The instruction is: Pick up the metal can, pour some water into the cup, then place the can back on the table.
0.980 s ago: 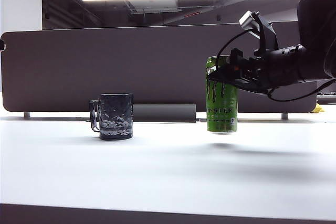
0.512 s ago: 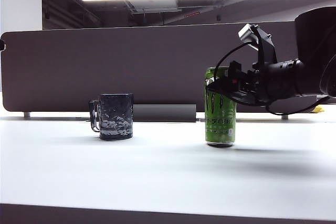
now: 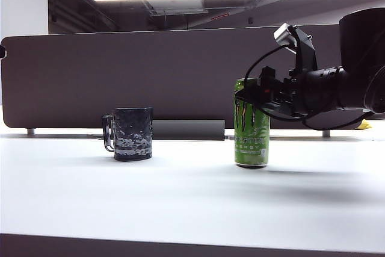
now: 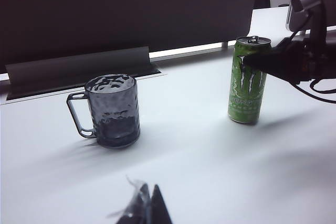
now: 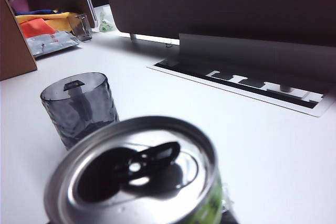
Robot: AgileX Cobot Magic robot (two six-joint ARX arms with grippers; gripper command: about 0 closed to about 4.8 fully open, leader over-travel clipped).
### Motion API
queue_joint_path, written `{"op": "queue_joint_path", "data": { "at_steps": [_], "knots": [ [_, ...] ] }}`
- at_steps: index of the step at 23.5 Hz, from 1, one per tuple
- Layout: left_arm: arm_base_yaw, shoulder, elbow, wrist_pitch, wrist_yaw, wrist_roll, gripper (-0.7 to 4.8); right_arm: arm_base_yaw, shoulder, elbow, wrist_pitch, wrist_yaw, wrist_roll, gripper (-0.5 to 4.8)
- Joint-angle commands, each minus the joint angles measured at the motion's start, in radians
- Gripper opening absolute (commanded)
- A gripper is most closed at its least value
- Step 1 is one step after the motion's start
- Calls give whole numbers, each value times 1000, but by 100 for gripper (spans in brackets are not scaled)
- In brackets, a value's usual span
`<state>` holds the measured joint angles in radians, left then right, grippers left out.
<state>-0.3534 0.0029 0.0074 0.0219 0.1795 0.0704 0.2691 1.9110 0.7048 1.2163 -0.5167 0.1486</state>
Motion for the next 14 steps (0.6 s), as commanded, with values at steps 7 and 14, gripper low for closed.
{"op": "queue_joint_path", "data": {
  "at_steps": [7, 14],
  "knots": [
    [1, 1, 1, 10, 1, -3, -5, 2, 8, 3, 43, 1, -18, 294],
    [1, 1, 1, 10, 1, -3, -5, 2, 8, 3, 45, 2, -18, 412]
  ]
}}
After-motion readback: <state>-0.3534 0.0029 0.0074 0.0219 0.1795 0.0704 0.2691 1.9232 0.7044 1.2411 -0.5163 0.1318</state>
